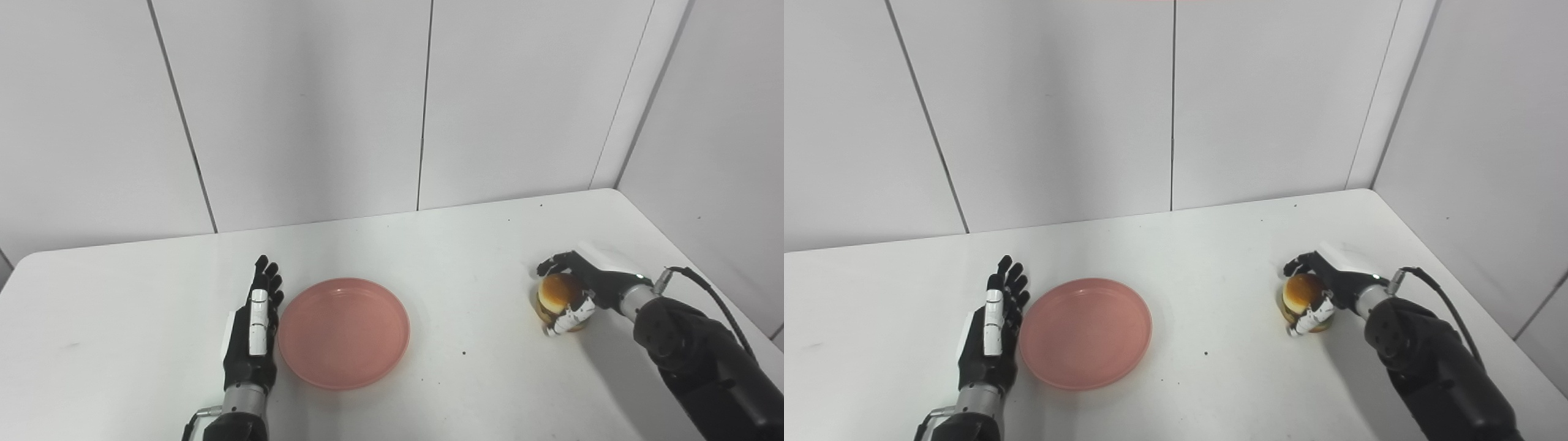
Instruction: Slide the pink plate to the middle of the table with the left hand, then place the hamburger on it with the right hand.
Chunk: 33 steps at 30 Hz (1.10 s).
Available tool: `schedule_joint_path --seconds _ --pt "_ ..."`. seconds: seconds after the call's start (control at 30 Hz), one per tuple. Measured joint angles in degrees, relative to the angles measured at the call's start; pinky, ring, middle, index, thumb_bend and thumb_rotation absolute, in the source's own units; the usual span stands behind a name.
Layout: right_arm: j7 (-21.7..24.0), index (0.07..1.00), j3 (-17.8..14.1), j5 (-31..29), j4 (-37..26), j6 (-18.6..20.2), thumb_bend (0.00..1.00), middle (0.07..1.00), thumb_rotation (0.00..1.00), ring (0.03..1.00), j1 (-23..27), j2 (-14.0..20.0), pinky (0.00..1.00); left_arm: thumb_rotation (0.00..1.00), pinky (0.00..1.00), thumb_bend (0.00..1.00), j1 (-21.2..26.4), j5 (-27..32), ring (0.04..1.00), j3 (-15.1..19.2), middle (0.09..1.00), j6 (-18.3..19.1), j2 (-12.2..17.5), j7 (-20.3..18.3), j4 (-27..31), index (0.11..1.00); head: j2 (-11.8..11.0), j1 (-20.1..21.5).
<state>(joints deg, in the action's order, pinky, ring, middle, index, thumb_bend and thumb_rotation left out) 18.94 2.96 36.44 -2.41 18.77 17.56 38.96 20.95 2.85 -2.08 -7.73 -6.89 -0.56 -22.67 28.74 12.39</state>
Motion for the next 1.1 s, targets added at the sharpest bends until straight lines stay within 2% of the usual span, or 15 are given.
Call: schedule_joint_path --seconds 0.1,0.13,0.23,0.27,0.33,0.37,0.4,0.5,0.6,0.67,0.8,0.9,0.93,1.1 --pt "-6.32 0.459 -1.75 0.18 0.44 -1.52 0.52 0.531 0.00 0.521 -0.16 -2.45 0.44 1.00 1.00 0.69 0.00 0.00 0.996 -0.03 0.990 0.01 -0.01 0.06 -0.01 1.000 0.09 -0.26" --pt "-9.02 0.472 -2.13 0.35 0.42 -2.38 0.53 0.508 0.00 0.467 -0.34 -3.35 0.39 1.00 1.00 0.70 0.00 0.00 0.998 -0.06 0.993 0.01 -0.05 0.06 0.00 1.000 0.17 -0.87" --pt "-12.38 0.498 -2.98 0.18 0.34 -3.86 0.53 0.457 0.00 0.401 -0.74 -4.41 0.32 1.00 1.00 0.71 -0.01 0.00 1.000 -0.07 0.993 0.40 -0.13 0.05 0.10 1.000 0.26 -2.28" --pt "-13.18 0.502 -3.44 0.02 0.27 -4.15 0.52 0.426 0.00 0.350 -0.76 -4.76 0.28 1.00 1.00 0.70 -0.03 0.00 1.000 -0.06 0.992 0.44 -0.14 0.06 0.12 1.000 0.26 -2.29" --pt "-14.24 0.488 -4.53 -0.52 -0.64 -4.23 0.53 0.462 0.00 0.278 -0.92 -5.38 0.21 1.00 1.00 0.70 -0.04 -0.04 0.995 -0.09 0.988 0.45 -0.30 0.12 0.11 1.000 0.26 -3.16" --pt "-14.73 0.485 -5.09 -1.24 -1.37 -4.28 0.53 0.468 0.00 0.259 -0.96 -5.69 0.19 1.00 1.00 0.70 -0.03 -0.17 0.994 -0.12 0.989 0.45 -0.39 0.25 0.10 1.000 0.18 -4.21" --pt "-15.39 0.495 -5.71 -1.79 -2.28 -4.45 0.52 0.433 0.00 0.260 -0.97 -6.05 0.19 1.00 1.00 0.71 -0.03 -0.31 0.992 -0.14 0.988 0.45 -0.45 0.37 0.07 1.000 -0.26 -5.35" --pt "-17.23 0.499 -6.36 -3.13 -3.34 -7.24 0.52 0.395 0.00 0.240 -0.84 -6.41 0.17 1.00 1.00 0.71 0.12 -0.80 0.995 -0.17 0.991 0.44 -0.66 0.74 -0.28 1.000 -0.35 -6.33" --pt "-17.47 0.501 -6.32 -5.04 -3.14 -10.56 0.52 0.408 0.00 0.274 -0.47 -6.40 0.21 1.00 1.00 0.72 0.34 -0.96 1.000 -0.23 0.997 0.34 -0.88 1.05 -0.68 1.000 -0.79 -8.60" --pt "-17.34 0.501 -6.17 -6.29 -2.92 -12.36 0.52 0.444 0.00 0.344 0.36 -6.34 0.29 1.00 1.00 0.71 0.59 -1.38 1.000 -0.31 0.998 0.11 -1.00 1.36 -1.08 1.000 -0.97 -10.72" --pt "-15.86 0.504 -4.85 -8.22 -2.92 -14.90 0.52 0.446 0.00 0.347 3.02 -6.29 0.30 1.00 1.00 0.72 1.22 -1.94 1.000 -0.33 1.000 -0.21 -1.41 1.47 -2.23 1.000 -1.14 -13.43" --pt "-14.57 0.504 -2.35 -8.83 -2.90 -17.50 0.52 0.454 0.00 0.375 4.45 -6.52 0.33 1.00 1.00 0.71 1.30 -2.10 0.997 -0.29 0.992 -0.30 -1.67 1.75 -2.29 1.000 -1.14 -14.68" --pt "-13.84 0.503 -1.37 -9.19 -2.89 -18.07 0.52 0.457 0.00 0.386 4.85 -6.74 0.34 1.00 1.00 0.72 1.32 -2.13 0.997 -0.31 0.990 -0.38 -1.74 1.93 -2.36 1.000 -1.14 -16.42" --pt "-9.55 0.502 3.55 -9.54 -2.92 -18.54 0.52 0.445 0.00 0.380 7.26 -9.44 0.33 1.00 1.00 0.71 1.65 -3.13 0.999 -0.61 0.994 -0.55 -2.41 2.83 -2.95 1.000 -0.97 -18.80"
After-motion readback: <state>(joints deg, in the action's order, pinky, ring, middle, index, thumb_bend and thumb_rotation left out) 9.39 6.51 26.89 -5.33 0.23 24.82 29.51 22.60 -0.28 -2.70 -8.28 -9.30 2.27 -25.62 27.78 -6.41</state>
